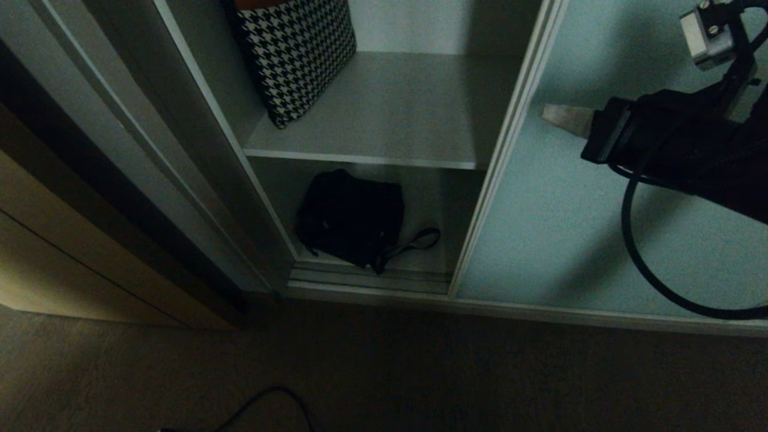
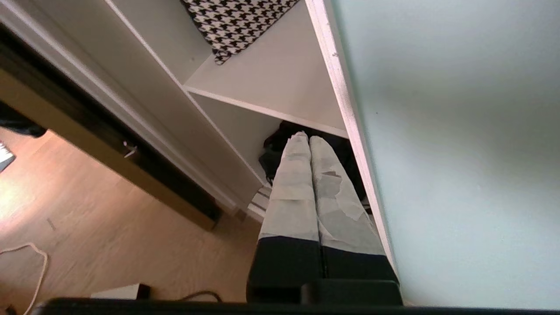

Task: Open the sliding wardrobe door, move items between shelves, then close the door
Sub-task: Close the door

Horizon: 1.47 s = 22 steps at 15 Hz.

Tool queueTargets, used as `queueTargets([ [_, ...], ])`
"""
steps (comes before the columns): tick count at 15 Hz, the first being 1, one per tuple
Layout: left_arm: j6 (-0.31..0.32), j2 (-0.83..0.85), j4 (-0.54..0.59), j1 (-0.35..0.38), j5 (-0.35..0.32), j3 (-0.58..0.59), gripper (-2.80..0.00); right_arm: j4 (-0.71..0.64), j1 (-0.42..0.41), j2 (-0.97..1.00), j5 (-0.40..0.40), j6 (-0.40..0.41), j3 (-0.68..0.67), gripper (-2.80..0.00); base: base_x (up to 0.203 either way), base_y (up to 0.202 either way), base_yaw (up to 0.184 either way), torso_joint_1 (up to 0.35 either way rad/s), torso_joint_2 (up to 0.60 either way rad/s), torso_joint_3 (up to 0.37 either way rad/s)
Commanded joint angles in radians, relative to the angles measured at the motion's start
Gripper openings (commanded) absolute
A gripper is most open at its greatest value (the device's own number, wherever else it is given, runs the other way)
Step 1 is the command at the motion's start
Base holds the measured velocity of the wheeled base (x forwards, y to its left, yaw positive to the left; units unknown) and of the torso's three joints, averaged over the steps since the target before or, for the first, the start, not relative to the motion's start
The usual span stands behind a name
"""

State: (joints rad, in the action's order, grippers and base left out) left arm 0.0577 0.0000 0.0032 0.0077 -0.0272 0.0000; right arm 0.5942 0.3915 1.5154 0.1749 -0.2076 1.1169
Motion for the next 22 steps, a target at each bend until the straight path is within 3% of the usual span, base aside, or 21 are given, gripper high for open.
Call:
queueTargets([
  [1,0.001,0.001,0.000,0.000,0.000,0.000,-2.80,0.025,0.002,0.053,-0.007,-0.003,0.006,-2.80,0.000,0.000,0.000,0.000,0.00,0.000],
  [10,0.001,0.002,0.000,0.000,0.000,0.000,-2.80,0.078,-0.043,0.127,-0.038,-0.006,0.034,-2.80,0.000,0.000,0.000,0.000,0.00,0.000],
  [22,0.001,0.002,0.000,0.000,0.000,0.000,-2.80,0.079,-0.032,0.193,-0.039,0.000,0.079,-2.80,0.000,0.000,0.000,0.000,0.00,0.000],
])
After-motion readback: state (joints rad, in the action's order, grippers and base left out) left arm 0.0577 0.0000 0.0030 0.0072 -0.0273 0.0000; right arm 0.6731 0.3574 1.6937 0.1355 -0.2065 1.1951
